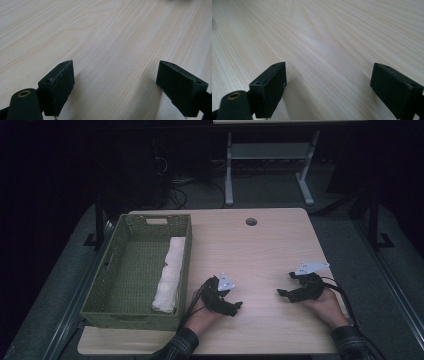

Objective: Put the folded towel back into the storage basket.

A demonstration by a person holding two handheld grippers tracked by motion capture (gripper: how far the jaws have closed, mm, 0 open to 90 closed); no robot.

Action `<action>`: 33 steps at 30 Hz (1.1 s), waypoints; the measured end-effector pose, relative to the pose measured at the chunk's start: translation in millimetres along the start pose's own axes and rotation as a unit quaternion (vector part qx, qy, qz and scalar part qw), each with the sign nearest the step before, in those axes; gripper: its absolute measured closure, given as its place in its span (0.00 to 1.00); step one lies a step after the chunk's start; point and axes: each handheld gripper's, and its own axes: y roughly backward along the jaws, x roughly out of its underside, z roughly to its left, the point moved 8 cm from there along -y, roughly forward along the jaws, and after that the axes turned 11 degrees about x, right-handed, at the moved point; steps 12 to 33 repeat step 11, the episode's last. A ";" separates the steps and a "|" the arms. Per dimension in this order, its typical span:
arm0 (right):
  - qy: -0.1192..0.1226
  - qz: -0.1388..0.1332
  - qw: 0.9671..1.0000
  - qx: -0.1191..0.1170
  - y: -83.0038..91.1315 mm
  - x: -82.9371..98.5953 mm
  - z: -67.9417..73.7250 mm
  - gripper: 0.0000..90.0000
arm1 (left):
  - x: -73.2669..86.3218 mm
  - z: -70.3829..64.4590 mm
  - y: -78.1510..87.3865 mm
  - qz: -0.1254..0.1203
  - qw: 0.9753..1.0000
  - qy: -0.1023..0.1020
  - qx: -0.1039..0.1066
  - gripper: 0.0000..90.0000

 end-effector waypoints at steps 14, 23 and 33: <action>0.000 0.000 1.000 0.000 0.0 0.0 0.0 0.14 | -0.4 -0.3 -0.5 -0.003 1.000 0.003 0.000 0.16; 0.000 0.000 1.000 0.000 0.0 0.0 0.0 0.14 | -0.4 -0.3 -0.5 -0.003 1.000 0.003 0.000 0.16; 0.000 0.000 1.000 0.000 0.0 0.0 0.0 0.14 | -0.4 -0.3 -0.5 -0.003 1.000 0.003 0.000 0.16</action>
